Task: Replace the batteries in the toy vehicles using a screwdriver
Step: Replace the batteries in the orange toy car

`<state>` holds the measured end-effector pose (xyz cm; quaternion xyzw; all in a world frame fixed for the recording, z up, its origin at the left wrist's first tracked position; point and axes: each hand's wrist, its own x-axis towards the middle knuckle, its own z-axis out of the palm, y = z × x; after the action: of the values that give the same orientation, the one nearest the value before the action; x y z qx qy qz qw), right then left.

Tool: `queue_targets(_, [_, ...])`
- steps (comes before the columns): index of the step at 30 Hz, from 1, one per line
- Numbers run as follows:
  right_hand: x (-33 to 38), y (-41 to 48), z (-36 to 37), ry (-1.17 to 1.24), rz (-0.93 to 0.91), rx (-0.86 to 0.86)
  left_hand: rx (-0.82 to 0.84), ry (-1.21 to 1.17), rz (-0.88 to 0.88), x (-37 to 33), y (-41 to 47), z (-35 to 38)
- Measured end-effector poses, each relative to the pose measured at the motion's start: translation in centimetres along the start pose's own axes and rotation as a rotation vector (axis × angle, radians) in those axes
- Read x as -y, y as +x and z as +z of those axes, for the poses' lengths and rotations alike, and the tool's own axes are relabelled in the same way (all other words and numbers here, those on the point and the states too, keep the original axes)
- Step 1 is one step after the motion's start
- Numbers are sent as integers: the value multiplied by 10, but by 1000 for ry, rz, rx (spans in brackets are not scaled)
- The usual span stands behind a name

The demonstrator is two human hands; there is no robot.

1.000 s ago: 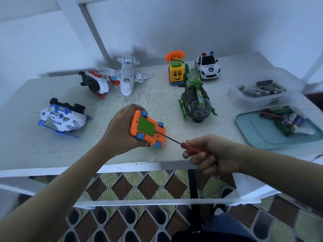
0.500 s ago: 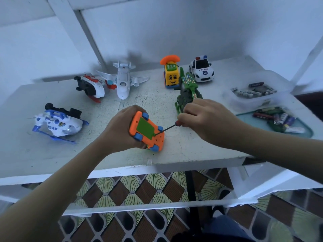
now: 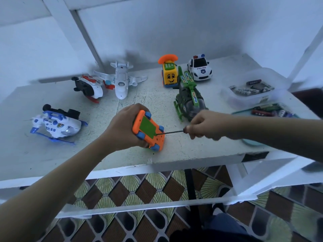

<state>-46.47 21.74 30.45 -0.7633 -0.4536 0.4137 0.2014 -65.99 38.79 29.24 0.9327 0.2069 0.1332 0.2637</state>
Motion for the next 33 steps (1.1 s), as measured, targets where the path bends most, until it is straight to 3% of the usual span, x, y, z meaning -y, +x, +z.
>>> queue_targets(7, [-15, -4, 30, 954, 399, 404, -52, 0, -8, 3, -7, 2])
queue_targets(12, [-14, -10, 31, 1153, 419, 484, -47, 28, 17, 2, -9, 2])
queue_targets(14, [-14, -10, 29, 1067, 397, 457, -42, 33, 29, -1, -9, 1])
queue_targets(16, [-15, -9, 26, 816, 312, 345, -40, 27, 27, -2, -11, 0])
queue_targets(23, [-45, -13, 16, -284, -196, -338, -122, -42, -53, 0, -24, 2])
queue_targets(25, [-64, -13, 15, -504, -292, -475, -152, -113, -85, -2, -27, 2])
queue_targets(29, [-90, -7, 13, -646, -397, -656, -181, -297, -132, -14, -32, 0])
queue_targets(33, [-102, -2, 12, -691, -371, -746, -189, -426, -169, -26, -34, -2])
